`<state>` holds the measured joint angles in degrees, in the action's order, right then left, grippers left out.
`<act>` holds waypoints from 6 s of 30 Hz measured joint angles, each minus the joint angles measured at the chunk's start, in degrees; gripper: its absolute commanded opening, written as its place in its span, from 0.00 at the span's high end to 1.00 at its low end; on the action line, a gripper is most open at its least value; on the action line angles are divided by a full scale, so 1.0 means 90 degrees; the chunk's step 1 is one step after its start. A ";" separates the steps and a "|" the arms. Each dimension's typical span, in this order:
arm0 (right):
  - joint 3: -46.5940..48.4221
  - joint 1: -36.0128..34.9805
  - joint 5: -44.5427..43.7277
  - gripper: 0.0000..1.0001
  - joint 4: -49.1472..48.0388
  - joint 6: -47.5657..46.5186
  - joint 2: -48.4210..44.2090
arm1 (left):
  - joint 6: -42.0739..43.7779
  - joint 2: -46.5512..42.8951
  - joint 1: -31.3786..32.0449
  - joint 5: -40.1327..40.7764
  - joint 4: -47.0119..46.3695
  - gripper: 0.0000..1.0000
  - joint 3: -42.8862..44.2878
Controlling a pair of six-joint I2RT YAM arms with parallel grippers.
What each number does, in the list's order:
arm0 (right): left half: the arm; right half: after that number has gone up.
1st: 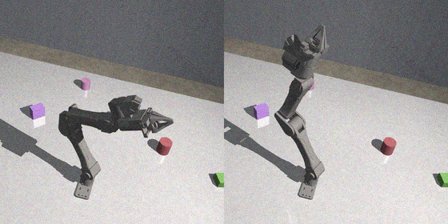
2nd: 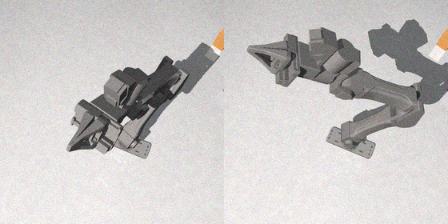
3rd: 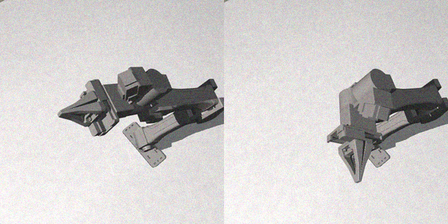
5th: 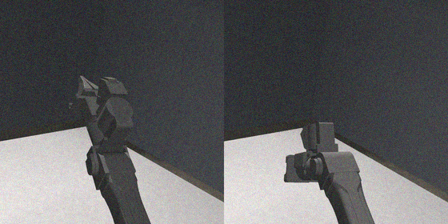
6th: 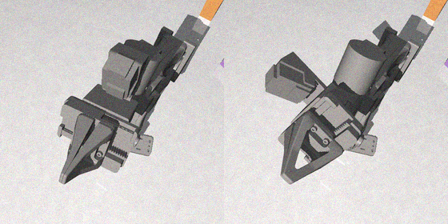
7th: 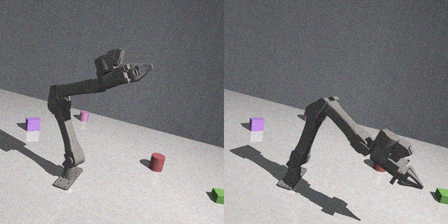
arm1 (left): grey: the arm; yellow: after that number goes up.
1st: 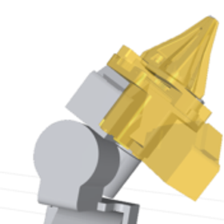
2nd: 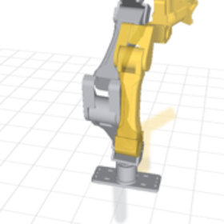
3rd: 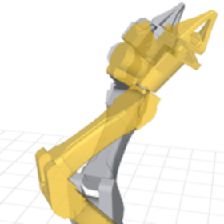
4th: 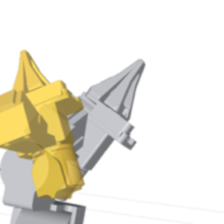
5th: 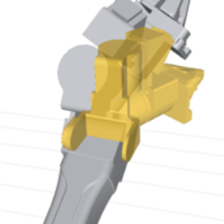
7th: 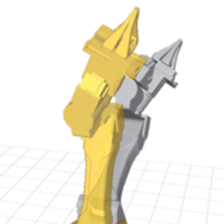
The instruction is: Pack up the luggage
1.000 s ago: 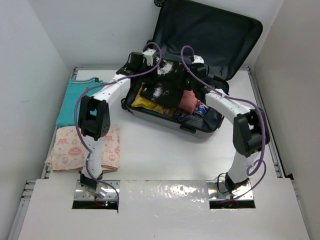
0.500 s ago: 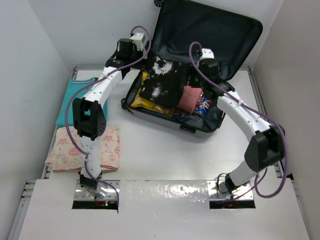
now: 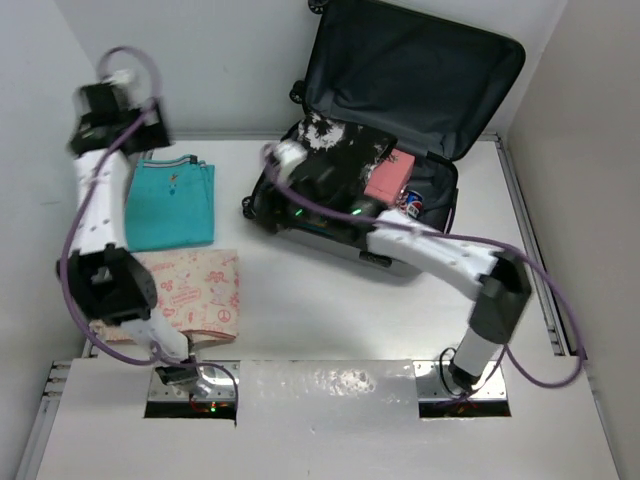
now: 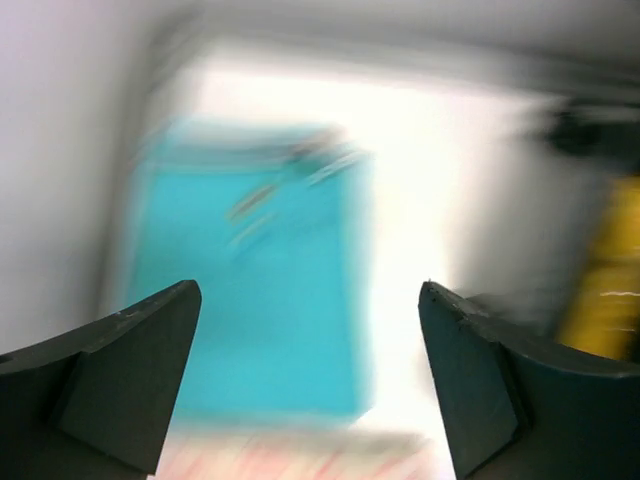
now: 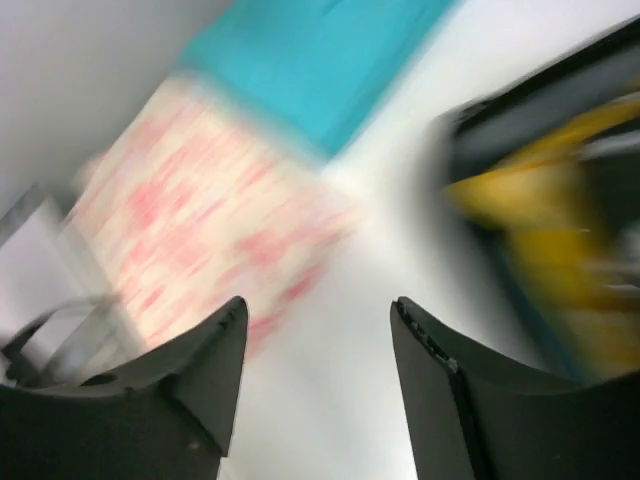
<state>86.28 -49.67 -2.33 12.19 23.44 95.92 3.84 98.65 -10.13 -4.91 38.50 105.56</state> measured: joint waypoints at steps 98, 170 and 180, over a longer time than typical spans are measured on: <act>-0.3398 -0.0726 0.0746 1.00 -0.2596 0.2268 0.0253 | 0.4789 -0.0952 -0.1766 -0.3072 0.3300 1.00 -0.3774; 0.2254 0.0296 0.0435 0.45 0.0986 -0.0257 0.1693 | 0.0379 0.2577 -0.2470 -0.0189 0.0493 0.04 0.1161; 0.2142 -0.0131 0.0877 0.44 0.1039 -0.0180 0.2232 | 0.0707 0.3191 -0.2125 -0.0347 0.0454 0.00 0.0126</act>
<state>105.56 -50.85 5.56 21.54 21.82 116.01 10.20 127.37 -29.26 -8.03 42.59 106.69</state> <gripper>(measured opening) 0.559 0.996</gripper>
